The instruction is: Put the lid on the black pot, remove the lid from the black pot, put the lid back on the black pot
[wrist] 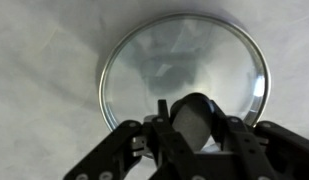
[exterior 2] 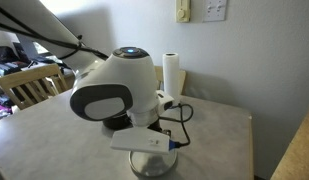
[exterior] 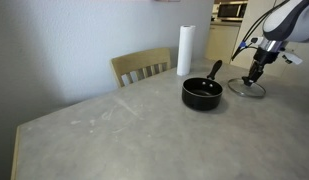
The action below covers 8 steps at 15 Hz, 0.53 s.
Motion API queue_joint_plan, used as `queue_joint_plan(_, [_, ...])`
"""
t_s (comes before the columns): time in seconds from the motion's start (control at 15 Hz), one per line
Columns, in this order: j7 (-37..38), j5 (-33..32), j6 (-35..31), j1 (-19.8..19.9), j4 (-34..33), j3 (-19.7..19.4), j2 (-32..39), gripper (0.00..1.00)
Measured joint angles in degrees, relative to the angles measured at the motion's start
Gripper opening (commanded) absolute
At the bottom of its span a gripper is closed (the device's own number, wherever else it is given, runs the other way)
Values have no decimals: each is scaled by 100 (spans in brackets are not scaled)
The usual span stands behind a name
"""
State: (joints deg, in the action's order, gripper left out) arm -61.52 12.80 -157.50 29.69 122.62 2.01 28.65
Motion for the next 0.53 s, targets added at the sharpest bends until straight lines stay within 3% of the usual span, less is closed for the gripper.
queue_joint_plan(0.4, [-1, -1, 2, 0, -57, 23, 38, 18])
queue_joint_plan(0.53, [-1, -4, 3, -6, -65, 35, 49, 40])
